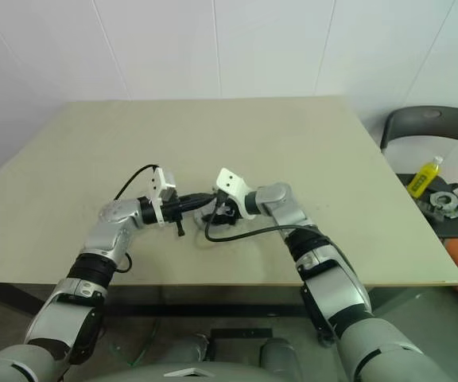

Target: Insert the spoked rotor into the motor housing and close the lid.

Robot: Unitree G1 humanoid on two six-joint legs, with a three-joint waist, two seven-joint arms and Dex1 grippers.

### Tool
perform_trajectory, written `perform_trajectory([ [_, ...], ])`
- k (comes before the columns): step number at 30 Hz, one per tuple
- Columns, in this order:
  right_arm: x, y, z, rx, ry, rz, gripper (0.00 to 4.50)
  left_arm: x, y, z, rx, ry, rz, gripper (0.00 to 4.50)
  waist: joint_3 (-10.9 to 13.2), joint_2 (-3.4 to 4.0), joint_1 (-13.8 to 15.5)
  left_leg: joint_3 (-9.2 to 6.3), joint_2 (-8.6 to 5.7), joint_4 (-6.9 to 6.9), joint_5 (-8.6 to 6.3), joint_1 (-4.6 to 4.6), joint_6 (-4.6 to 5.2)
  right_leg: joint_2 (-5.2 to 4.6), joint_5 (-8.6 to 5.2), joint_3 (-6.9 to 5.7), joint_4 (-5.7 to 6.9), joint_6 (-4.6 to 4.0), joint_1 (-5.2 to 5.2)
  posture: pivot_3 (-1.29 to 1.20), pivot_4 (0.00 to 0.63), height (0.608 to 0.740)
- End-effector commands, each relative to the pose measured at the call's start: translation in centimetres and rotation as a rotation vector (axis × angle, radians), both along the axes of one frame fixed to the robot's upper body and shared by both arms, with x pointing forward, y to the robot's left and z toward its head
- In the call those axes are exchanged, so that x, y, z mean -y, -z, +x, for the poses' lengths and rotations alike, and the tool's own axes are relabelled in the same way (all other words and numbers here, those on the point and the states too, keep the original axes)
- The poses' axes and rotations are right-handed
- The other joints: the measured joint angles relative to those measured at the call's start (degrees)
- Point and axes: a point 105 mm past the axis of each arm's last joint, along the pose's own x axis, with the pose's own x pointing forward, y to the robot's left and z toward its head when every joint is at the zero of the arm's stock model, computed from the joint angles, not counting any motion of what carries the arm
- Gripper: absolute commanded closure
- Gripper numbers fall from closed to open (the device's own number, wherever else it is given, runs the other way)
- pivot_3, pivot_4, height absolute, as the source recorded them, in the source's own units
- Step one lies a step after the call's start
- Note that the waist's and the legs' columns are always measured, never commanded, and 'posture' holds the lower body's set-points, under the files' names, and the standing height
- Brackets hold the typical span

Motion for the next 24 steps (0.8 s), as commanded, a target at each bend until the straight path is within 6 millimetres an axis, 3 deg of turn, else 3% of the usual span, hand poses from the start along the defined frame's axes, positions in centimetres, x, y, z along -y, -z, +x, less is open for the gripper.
perform_trajectory([
  [1, 2.9, 4.0, -0.9, -0.099, 0.048, -0.152, 1.23, 0.0, 0.6, 0.3, 0.014, 0.035, 0.117, 4.5, 0.0, 0.0, 0.0, 0.0, 0.0, 0.0, 0.0, 0.01, 0.0, 0.0, 0.0, 0.0, 0.0, 0.01, 0.01, 0.0, 0.0, 0.74],
  [8, 2.6, 2.6, -0.6, -0.101, 0.06, -0.093, 1.23, -1.3, 4.5, 0.8, -0.022, -0.05, 0.336, 4.5, -0.03, -0.01, 0.23, -0.06, 0.0, 0.0, -0.02, 0.09, -0.03, -0.05, -0.02, -0.06, -0.01, 0.04, 0.12, 0.0, 0.0, 0.74],
  [11, 1.8, 0.9, -1.5, -0.145, 0.001, 0.003, 0.19, -1.4, 5.2, 0.7, -0.056, -0.07, 0.352, 4.5, -0.06, -0.08, 0.23, -0.06, -0.01, 0.0, -0.03, 0.18, -0.03, -0.14, -0.08, -0.08, -0.06, 0.12, 0.3, 0.0, 0.0, 0.74],
  [12, 1.6, 0.4, -1.7, -0.151, -0.014, 0.024, 0.05, -1.3, 5.3, 0.6, -0.064, -0.071, 0.345, 4.5, -0.07, -0.09, 0.11, -0.05, -0.01, 0.0, -0.04, 0.19, -0.02, -0.14, -0.09, -0.09, -0.1, 0.13, 0.32, 0.0, 0.0, 0.74],
  [19, 1.5, -1.6, -1.9, -0.207, -0.015, 0.094, 0.05, -1.4, 5.7, 0.0, -0.131, -0.073, 0.3, 4.5, -0.06, -0.08, -0.02, -0.05, 0.0, -0.13, -0.06, 0.1, 0.03, -0.15, -0.12, -0.11, -0.1, 0.21, 0.29, 0.0, 0.0, 0.74],
  [24, 1.7, -2.7, -0.8, -0.225, 0.059, 0.167, 0.05, -1.3, 5.7, -0.8, -0.182, -0.038, 0.28, 4.5, -0.06, -0.09, -0.14, -0.02, 0.0, -0.13, -0.08, 0.05, 0.1, -0.15, -0.13, -0.1, -0.12, 0.24, 0.3, 0.0, 0.0, 0.74],
])
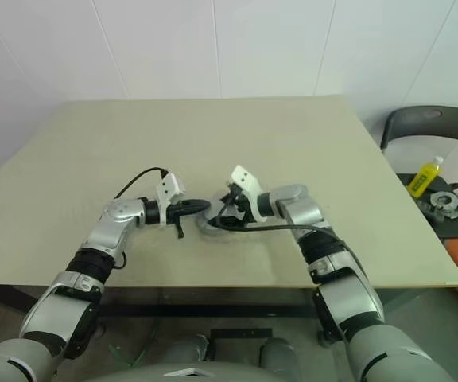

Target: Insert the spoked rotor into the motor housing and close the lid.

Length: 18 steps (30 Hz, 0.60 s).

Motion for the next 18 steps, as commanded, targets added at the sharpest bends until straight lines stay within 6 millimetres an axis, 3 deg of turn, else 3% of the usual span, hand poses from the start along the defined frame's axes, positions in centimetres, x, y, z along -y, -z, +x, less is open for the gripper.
perform_trajectory([
  [1, -0.22, -1.04, 0.68, 0.022, 0.017, 0.022, 0.05, -0.47, 2.76, -1.56, -0.142, 0.021, 0.045, 4.5, 0.0, 0.0, 0.02, -0.01, 0.0, 0.0, 0.0, 0.0, 0.0, 0.0, 0.0, -0.01, 0.0, 0.0, 0.0, 0.0, 0.0, 0.74],
  [18, 0.36, -0.53, 1.64, 0.084, 0.09, -0.003, 0.05, 0.24, 2.69, -2.39, -0.172, 0.062, 0.03, 4.5, 0.0, 0.0, 0.02, 0.01, 0.01, 0.08, -0.04, 0.06, -0.07, 0.01, -0.02, 0.0, 0.0, -0.03, -0.06, 0.0, 0.0, 0.74],
])
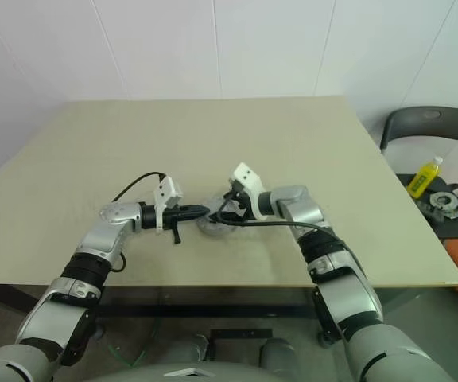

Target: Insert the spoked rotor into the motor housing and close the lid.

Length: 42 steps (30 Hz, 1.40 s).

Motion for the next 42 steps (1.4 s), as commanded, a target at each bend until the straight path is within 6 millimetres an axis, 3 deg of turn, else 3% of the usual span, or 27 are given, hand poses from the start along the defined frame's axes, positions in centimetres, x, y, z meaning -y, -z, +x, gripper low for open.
perform_trajectory([
  [1, -0.1, -1.3, 0.6, 0.029, 0.014, 0.042, 0.05, 0.3, 2.7, -1.4, -0.111, 0.028, 0.051, 4.5, 0.0, 0.0, 0.01, 0.0, 0.0, 0.0, 0.0, 0.0, 0.0, 0.0, 0.0, 0.0, 0.0, 0.0, 0.0, 0.0, 0.0, 0.74],
  [10, 1.5, -5.8, 0.8, -0.015, 0.055, 0.269, 0.05, 0.1, 4.1, -2.8, -0.157, 0.013, 0.052, 4.5, 0.0, 0.0, 0.11, -0.01, 0.01, -0.01, 0.0, -0.05, 0.01, -0.01, 0.0, 0.01, -0.01, 0.0, 0.0, 0.0, 0.0, 0.74],
  [15, 2.5, -6.4, 0.0, -0.061, 0.067, 0.326, 0.05, -0.3, 4.4, -3.0, -0.158, -0.01, 0.06, 4.5, 0.0, 0.0, 0.0, 0.02, 0.02, 0.0, 0.0, -0.05, 0.0, -0.02, -0.01, 0.01, -0.02, -0.01, -0.03, 0.0, 0.0, 0.74],
  [21, 4.6, -4.8, -2.3, -0.17, 0.086, 0.296, 0.05, -0.6, 4.9, -3.4, -0.153, -0.025, 0.062, 4.5, 0.0, 0.0, 0.12, 0.03, 0.03, -0.01, -0.04, -0.12, 0.06, -0.04, -0.01, 0.0, -0.27, -0.01, -0.03, 0.0, 0.0, 0.74],
  [25, 5.2, -3.9, -3.4, -0.216, 0.1, 0.274, 0.05, -0.2, 4.2, -2.4, -0.099, -0.073, 0.034, 4.5, -0.04, 0.07, 0.05, 0.11, 0.06, 0.0, -0.08, -0.16, 0.11, -0.05, 0.0, 0.01, -0.42, 0.0, -0.02, 0.0, 0.0, 0.74],
  [36, 3.8, -3.5, -4.3, -0.388, 0.122, 0.327, 0.05, -0.7, 3.0, 0.7, 0.023, -0.171, 0.104, 4.5, -0.03, 0.06, 0.15, 0.1, 0.09, 0.24, -0.09, -0.27, 0.13, -0.09, 0.02, -0.22, -0.74, -0.03, 0.25, 0.0, 0.0, 0.74],
  [42, 3.7, -1.9, -4.5, -0.479, 0.188, 0.27, 0.05, -0.7, 3.3, 0.5, 0.012, -0.154, 0.102, 4.5, -0.03, 0.05, 0.29, 0.08, 0.1, 0.01, -0.14, -0.38, 0.23, -0.09, 0.09, -0.22, -0.74, 0.04, 0.18, 0.0, 0.0, 0.74],
])
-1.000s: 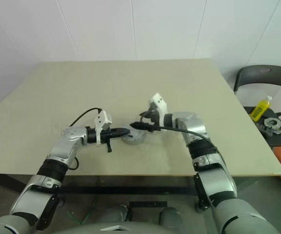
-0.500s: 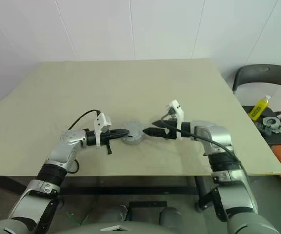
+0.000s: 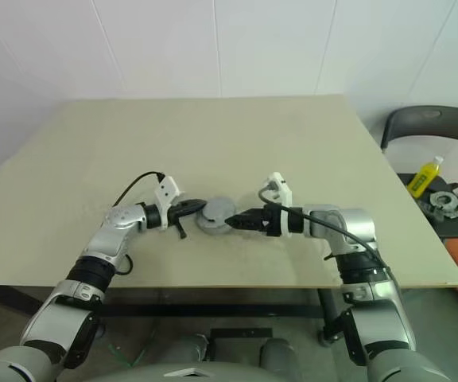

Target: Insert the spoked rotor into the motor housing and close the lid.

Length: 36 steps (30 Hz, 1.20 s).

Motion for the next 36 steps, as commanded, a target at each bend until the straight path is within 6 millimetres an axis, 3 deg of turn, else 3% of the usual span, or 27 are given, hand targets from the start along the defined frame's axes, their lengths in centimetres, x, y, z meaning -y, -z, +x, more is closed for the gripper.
perform_trajectory([
  [1, -0.5, -0.2, 0.4, -0.033, 0.027, -0.021, 0.05, 0.0, 2.5, -1.3, -0.087, 0.039, 0.052, 4.5, 0.0, 0.0, 0.18, -0.03, 0.0, -0.04, 0.01, -0.03, 0.05, 0.0, 0.03, -0.01, 0.0, -0.02, -0.03, 0.0, 0.0, 0.74],
  [5, -0.3, 1.2, 0.3, -0.079, 0.051, -0.112, 0.05, 0.6, 2.2, -2.1, -0.096, 0.09, 0.017, 4.5, 0.0, 0.0, 0.09, -0.01, -0.03, -0.04, -0.02, -0.04, 0.13, 0.0, 0.18, -0.01, -0.04, 0.0, -0.04, 0.0, 0.0, 0.74],
  [15, -1.1, 1.3, 0.4, -0.108, 0.061, -0.079, 0.05, 0.9, 1.9, -2.4, -0.083, 0.107, -0.005, 4.5, -0.01, -0.01, 0.01, 0.02, -0.03, 0.02, -0.09, 0.04, 0.06, 0.0, -0.03, 0.0, -0.04, 0.1, 0.06, 0.0, 0.0, 0.74],
  [35, -6.5, 1.1, 0.4, -0.159, 0.078, 0.063, 0.05, 1.2, 0.8, -1.4, -0.012, 0.094, -0.037, 4.5, -0.04, 0.0, -1.28, -0.01, 0.01, 0.02, -0.11, 0.21, 0.02, 0.12, 0.01, 0.01, 0.06, 0.08, 0.08, 0.0, 0.0, 0.74],
  [36, -6.6, 1.0, 0.6, -0.158, 0.089, 0.082, 0.21, 1.2, 0.8, -1.4, -0.011, 0.093, -0.036, 4.5, -0.04, 0.0, -1.44, -0.01, 0.01, 0.02, -0.11, 0.21, 0.02, 0.11, 0.01, 0.01, 0.06, 0.09, 0.09, 0.0, 0.0, 0.74],
])
